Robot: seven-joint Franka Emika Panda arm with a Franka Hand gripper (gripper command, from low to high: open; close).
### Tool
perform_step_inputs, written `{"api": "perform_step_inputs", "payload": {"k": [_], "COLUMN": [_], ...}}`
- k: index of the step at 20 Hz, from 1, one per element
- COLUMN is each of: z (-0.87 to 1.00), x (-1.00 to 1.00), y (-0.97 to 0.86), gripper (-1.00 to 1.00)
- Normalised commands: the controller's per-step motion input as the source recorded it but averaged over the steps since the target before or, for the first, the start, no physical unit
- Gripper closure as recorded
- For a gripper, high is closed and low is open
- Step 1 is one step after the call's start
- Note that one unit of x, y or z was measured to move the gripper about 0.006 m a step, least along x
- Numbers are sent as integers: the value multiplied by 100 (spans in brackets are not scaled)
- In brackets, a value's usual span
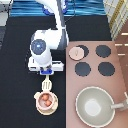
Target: Take the lid off the pot, put the pot on the plate, and use the tool to push the pot to the front of the table.
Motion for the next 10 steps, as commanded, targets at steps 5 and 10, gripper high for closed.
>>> {"api": "perform_step_inputs", "payload": {"k": [5, 10], "z": [-30, -12], "x": [89, 98], "y": [-11, -12], "gripper": [100, 100]}}
